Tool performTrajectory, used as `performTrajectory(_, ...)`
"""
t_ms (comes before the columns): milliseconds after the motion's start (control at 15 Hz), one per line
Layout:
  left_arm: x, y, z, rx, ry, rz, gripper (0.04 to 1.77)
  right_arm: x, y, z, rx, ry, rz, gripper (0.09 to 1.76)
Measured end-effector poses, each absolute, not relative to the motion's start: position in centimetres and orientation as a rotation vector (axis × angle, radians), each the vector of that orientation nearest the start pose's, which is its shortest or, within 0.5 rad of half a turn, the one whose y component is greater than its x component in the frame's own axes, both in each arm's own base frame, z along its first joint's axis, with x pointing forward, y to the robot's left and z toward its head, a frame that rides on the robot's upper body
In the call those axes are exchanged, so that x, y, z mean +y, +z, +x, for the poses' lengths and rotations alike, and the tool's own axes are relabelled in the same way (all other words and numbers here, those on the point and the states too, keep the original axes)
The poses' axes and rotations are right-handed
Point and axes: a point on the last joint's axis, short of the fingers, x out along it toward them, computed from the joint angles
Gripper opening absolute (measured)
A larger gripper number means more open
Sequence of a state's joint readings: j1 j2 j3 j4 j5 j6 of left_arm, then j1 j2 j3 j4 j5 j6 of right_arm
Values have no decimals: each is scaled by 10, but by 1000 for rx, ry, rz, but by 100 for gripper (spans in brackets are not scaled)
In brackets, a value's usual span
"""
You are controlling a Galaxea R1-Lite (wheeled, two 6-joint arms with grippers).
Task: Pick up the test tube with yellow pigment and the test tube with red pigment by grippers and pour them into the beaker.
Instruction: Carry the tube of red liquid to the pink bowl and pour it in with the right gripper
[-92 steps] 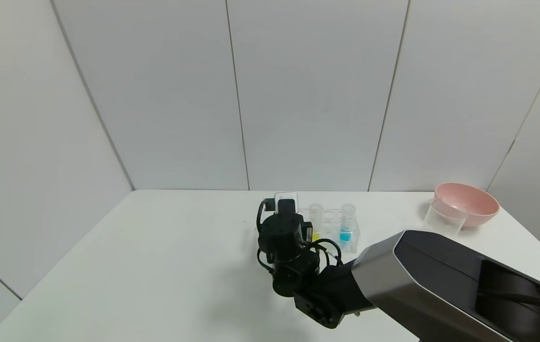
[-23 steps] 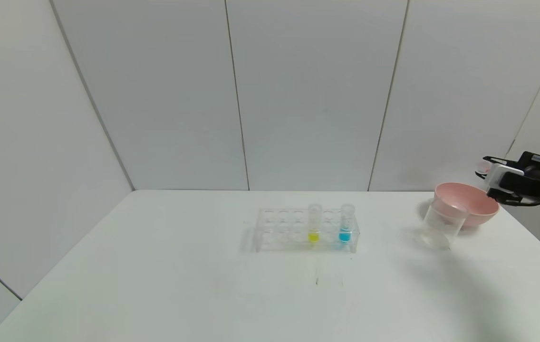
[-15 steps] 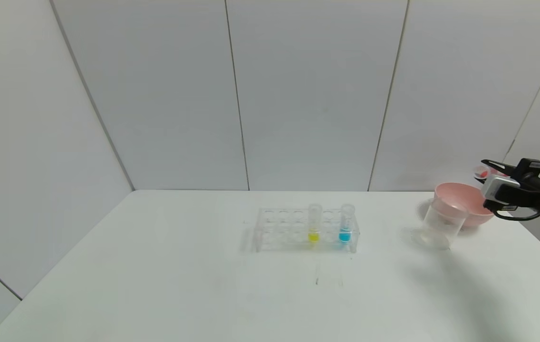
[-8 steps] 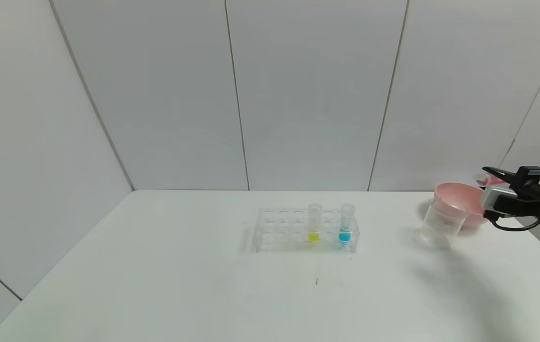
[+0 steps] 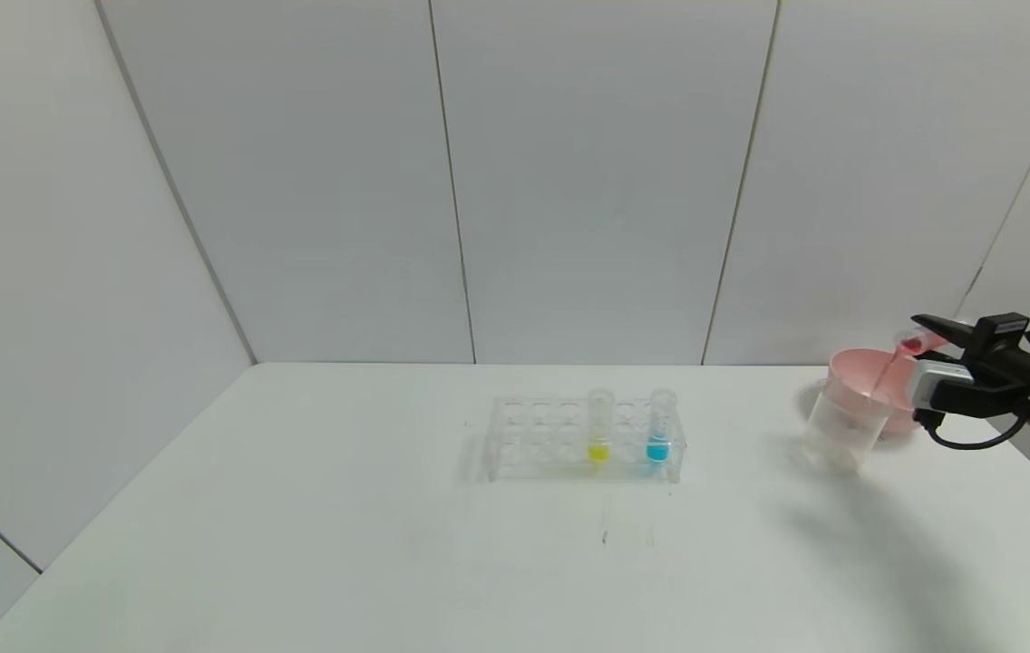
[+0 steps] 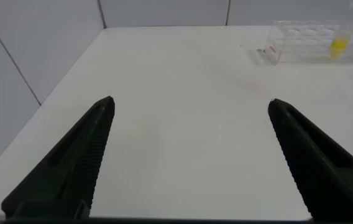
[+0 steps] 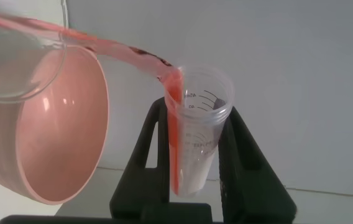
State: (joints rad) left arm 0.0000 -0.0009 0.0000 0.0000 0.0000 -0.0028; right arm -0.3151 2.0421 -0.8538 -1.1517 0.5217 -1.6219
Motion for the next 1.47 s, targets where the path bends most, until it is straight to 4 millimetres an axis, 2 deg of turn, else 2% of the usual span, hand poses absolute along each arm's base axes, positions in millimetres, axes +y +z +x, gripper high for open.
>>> performTrajectory(1467,0,75,-23,-1,0,-3,176,-100,136,364,-173,146,-1684,51)
